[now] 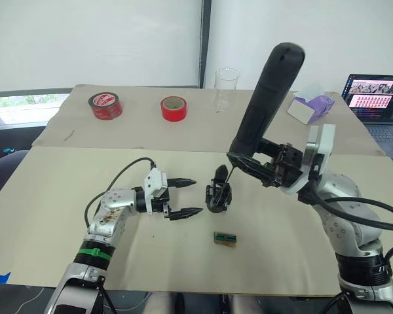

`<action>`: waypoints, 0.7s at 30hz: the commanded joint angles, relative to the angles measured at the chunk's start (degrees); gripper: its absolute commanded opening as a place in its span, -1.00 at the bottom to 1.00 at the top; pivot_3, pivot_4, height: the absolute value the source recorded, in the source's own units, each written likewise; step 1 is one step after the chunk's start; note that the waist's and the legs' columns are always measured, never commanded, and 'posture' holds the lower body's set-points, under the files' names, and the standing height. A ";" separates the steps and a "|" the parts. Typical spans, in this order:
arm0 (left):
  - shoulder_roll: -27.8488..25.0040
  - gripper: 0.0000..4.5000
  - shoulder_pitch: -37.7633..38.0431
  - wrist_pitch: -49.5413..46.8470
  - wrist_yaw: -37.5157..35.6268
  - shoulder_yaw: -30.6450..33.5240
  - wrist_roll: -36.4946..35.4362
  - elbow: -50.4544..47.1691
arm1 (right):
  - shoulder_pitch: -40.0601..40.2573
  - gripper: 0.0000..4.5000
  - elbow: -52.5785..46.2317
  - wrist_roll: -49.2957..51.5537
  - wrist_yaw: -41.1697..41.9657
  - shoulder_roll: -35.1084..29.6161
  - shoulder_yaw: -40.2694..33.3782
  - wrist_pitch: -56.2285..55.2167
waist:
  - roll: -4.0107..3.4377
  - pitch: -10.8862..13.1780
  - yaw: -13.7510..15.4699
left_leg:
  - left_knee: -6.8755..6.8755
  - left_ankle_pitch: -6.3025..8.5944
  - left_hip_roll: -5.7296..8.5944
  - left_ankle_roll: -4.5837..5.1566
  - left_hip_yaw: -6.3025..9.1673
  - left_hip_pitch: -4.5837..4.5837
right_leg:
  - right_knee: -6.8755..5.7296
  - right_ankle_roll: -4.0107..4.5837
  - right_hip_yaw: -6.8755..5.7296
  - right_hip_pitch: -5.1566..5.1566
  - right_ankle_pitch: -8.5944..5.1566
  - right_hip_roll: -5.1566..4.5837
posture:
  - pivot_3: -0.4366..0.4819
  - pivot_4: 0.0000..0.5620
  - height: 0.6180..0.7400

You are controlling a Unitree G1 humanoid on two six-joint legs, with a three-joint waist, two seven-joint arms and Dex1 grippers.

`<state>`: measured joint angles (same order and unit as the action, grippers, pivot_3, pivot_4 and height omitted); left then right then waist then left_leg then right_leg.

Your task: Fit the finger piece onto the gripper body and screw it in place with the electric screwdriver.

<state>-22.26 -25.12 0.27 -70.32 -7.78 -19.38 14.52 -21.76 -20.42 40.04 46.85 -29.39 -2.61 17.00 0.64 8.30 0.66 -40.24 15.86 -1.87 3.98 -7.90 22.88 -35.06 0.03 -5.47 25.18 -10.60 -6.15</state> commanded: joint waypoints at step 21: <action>1.06 1.00 -2.27 1.01 1.99 -2.05 4.00 0.49 | -4.02 -0.15 -0.29 0.04 3.29 3.02 1.33 1.06 | 0.00 0.00 -0.06 | 0.00 0.00 -0.01 0.01 0.01 0.00 | -0.01 0.01 -0.01 0.01 0.01 0.00 | -0.05 -0.47 1.00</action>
<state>-21.04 -26.68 0.60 -68.19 -9.94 -15.60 15.23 -23.86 -18.60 39.05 49.93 -26.49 -0.44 18.40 0.64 8.30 0.59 -40.23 15.86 -1.88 3.99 -7.89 22.87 -35.07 0.03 -5.47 25.19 -10.60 -6.15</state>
